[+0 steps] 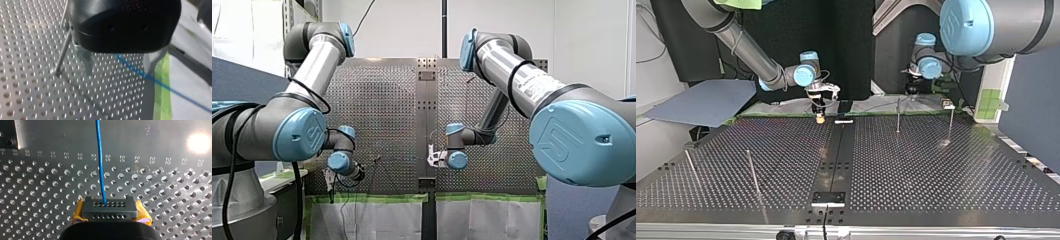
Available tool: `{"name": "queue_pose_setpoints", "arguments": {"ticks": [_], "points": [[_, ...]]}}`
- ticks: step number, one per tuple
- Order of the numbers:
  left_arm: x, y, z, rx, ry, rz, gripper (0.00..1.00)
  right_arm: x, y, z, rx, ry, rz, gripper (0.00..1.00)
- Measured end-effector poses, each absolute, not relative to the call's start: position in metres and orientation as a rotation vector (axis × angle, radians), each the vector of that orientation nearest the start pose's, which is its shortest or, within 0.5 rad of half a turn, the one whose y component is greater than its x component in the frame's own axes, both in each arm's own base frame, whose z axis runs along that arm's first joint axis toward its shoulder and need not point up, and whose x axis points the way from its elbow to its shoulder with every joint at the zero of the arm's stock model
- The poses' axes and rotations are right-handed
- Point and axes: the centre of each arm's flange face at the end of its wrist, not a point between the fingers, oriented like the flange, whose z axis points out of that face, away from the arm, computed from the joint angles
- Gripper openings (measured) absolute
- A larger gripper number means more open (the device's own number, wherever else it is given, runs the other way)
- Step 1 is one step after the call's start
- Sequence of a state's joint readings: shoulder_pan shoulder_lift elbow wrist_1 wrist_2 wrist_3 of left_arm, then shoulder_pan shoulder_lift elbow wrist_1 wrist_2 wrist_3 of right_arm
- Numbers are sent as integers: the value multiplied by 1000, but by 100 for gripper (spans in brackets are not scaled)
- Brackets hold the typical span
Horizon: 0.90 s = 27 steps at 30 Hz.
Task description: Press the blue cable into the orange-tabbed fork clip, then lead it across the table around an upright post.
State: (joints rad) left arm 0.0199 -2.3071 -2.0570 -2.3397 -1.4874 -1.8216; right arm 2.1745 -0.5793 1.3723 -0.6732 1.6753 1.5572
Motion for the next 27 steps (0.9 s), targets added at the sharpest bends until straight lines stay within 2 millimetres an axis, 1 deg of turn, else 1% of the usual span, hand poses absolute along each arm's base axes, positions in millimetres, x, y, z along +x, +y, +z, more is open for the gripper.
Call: {"name": "queue_pose_setpoints", "arguments": {"ticks": [8, 11, 22, 27], "points": [[456, -134, -3, -198, 1944, -241, 100, 509, -521, 5, 1683, -967, 1472, 0], [452, -136, 0, -183, 1933, -244, 100, 509, -521, 5, 1683, -967, 1473, 0], [450, -147, 3, -113, 1918, -248, 100, 509, -521, 5, 1683, -966, 1473, 0], [453, -151, 8, -97, 1892, -246, 100, 509, -521, 5, 1684, -966, 1474, 0]]}}
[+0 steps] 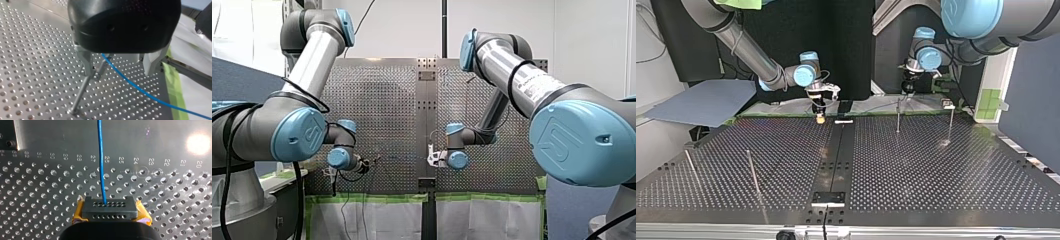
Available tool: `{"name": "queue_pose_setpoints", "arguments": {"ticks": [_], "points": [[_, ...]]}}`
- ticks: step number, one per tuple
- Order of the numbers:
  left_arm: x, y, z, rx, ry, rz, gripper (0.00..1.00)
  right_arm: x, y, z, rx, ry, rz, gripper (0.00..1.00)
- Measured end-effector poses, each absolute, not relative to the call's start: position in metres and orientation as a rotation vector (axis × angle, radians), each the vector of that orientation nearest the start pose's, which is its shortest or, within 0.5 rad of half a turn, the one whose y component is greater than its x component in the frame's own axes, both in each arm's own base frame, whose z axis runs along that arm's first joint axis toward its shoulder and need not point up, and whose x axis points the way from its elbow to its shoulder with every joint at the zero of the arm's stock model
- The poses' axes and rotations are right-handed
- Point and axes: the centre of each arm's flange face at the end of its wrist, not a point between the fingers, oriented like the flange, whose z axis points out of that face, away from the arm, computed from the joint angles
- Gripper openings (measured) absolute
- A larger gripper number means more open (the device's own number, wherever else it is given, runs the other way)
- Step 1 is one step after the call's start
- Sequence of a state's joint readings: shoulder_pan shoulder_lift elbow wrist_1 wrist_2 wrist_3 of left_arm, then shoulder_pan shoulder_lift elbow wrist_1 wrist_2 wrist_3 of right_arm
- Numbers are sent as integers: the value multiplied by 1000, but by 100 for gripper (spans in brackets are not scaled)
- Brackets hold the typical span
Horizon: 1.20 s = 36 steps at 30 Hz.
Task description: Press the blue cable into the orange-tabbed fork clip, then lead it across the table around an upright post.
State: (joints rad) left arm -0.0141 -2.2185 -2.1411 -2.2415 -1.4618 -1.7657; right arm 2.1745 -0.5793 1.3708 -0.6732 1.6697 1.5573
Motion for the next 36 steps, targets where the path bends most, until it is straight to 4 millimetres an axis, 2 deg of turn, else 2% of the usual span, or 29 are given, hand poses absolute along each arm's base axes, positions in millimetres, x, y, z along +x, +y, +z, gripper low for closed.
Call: {"name": "queue_pose_setpoints", "arguments": {"ticks": [8, 36], "points": [[455, -155, 19, -86, 1863, -243, 100, 509, -521, 5, 1684, -965, 1475, 0], [450, -161, 18, -92, 1885, -244, 100, 506, -524, 5, 1686, -968, 1473, 0]]}}
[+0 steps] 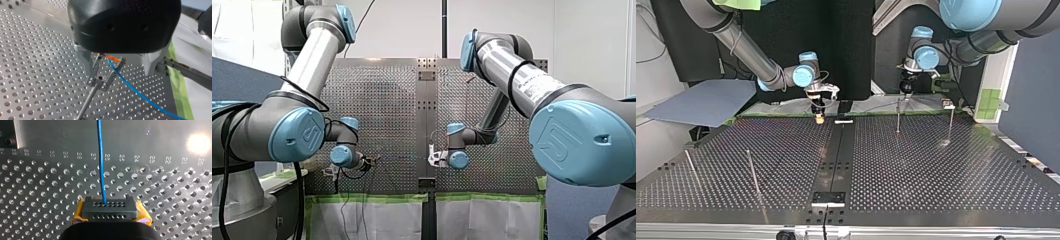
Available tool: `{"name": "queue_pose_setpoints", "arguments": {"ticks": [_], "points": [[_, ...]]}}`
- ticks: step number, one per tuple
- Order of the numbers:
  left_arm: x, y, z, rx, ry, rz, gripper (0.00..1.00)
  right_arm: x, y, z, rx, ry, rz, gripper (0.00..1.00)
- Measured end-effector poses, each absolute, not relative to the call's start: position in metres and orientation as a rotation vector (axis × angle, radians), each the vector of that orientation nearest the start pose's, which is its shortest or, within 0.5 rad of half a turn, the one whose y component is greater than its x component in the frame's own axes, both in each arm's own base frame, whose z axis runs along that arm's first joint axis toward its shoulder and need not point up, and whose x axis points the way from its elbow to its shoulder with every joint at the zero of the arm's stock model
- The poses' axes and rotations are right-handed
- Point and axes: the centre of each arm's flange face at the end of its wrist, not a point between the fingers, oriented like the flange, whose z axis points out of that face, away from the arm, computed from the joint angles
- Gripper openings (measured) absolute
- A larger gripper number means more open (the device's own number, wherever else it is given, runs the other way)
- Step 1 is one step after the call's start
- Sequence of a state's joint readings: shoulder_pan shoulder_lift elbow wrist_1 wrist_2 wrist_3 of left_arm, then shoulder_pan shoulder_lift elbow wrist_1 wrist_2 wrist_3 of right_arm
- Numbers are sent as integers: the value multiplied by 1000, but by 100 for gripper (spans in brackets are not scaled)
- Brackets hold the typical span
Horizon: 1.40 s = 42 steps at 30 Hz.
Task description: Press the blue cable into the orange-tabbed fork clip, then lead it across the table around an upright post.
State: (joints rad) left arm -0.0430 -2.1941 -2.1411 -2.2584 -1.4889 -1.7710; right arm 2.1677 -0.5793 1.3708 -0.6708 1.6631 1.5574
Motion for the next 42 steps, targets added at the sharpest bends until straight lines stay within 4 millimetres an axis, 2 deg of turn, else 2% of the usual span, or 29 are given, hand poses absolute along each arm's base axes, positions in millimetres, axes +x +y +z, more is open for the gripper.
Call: {"name": "queue_pose_setpoints", "arguments": {"ticks": [10, 23, 29, 42], "points": [[447, -167, 18, -50, 1893, -235, 100, 504, -526, 5, 1684, -971, 1470, 0], [439, -201, 24, 38, 1853, -293, 100, 505, -526, 5, 1687, -963, 1485, 0], [440, -212, 27, 11, 1807, -333, 100, 505, -526, 5, 1689, -962, 1489, 0], [445, -224, 32, -110, 1767, -375, 100, 500, -531, 5, 1682, -970, 1485, 0]]}}
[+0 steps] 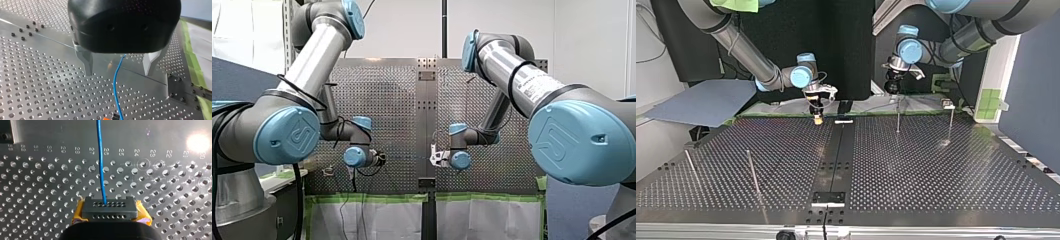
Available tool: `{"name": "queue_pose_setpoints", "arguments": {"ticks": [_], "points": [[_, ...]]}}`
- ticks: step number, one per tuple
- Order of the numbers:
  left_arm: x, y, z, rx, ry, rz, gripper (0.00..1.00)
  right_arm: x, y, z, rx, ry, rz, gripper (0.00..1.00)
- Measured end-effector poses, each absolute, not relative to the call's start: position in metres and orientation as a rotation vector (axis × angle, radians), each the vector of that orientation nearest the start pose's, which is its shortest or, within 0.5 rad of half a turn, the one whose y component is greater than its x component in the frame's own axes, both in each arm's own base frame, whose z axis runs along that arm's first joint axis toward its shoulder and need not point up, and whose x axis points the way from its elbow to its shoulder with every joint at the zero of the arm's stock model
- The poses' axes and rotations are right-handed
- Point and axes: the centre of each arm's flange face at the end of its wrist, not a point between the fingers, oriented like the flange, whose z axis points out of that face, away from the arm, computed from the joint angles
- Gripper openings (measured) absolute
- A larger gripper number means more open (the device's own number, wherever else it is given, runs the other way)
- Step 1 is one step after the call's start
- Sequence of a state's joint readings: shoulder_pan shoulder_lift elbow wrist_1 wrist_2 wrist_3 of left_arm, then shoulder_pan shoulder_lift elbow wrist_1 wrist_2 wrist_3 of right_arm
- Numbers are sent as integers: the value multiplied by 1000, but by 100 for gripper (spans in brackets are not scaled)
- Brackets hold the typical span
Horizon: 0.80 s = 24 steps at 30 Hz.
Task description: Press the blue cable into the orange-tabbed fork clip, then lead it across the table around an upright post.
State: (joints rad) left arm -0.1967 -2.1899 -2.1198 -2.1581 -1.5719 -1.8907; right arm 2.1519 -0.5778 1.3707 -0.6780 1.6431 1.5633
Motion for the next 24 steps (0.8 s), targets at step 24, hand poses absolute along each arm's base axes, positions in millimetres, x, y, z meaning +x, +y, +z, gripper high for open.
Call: {"name": "queue_pose_setpoints", "arguments": {"ticks": [24], "points": [[485, -245, 15, -159, 1804, -346, 100, 498, -532, 3, 1687, -975, 1478, 0]]}}
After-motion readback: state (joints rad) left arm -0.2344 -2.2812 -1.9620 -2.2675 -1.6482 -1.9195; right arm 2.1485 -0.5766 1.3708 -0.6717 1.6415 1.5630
